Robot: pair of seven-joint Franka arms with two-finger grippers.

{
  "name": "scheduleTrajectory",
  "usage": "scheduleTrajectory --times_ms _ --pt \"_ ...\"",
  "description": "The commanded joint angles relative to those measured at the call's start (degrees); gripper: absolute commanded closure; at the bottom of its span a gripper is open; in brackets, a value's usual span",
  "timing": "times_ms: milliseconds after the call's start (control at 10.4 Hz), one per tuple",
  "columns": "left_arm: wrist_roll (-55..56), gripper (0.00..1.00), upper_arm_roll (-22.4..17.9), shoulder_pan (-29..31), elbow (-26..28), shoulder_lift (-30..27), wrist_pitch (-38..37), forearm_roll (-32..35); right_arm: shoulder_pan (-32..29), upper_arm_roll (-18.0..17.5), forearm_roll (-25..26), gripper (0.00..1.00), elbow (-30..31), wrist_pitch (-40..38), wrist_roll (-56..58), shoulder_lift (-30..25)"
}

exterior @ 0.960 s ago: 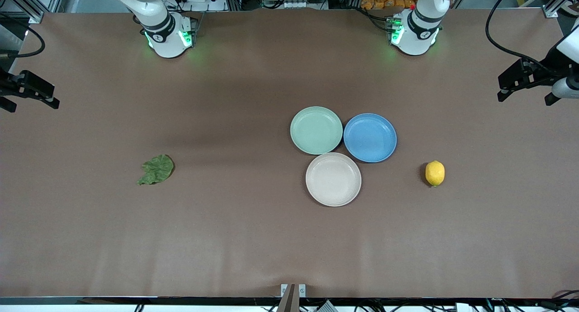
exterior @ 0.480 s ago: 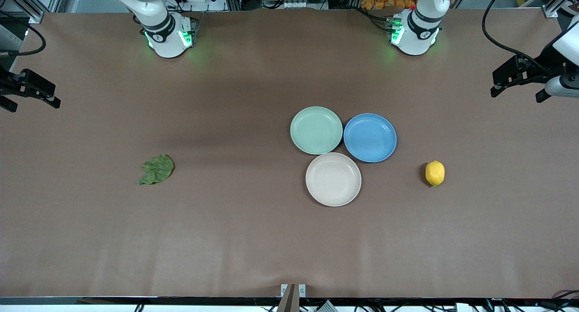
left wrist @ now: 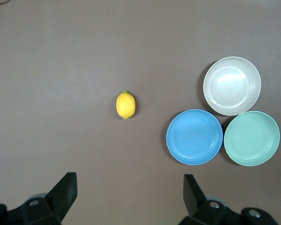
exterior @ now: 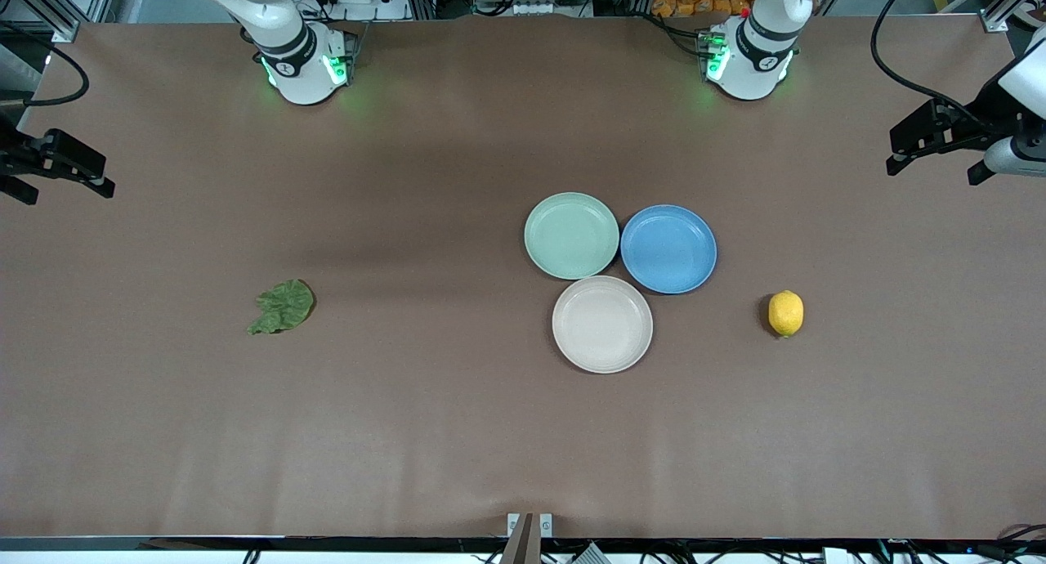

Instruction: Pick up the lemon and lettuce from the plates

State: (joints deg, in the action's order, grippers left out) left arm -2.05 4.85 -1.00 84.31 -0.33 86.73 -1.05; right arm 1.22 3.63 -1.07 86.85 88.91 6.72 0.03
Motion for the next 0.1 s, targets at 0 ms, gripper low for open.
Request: scheduleTrajectory --times_ms 0 --pt "-1.2 0.0 -0.89 -0.58 0.51 -1.08 -0.78 -0.45 0.01 0.32 -1.21 0.0 2.09 0.82 0.67 -1.87"
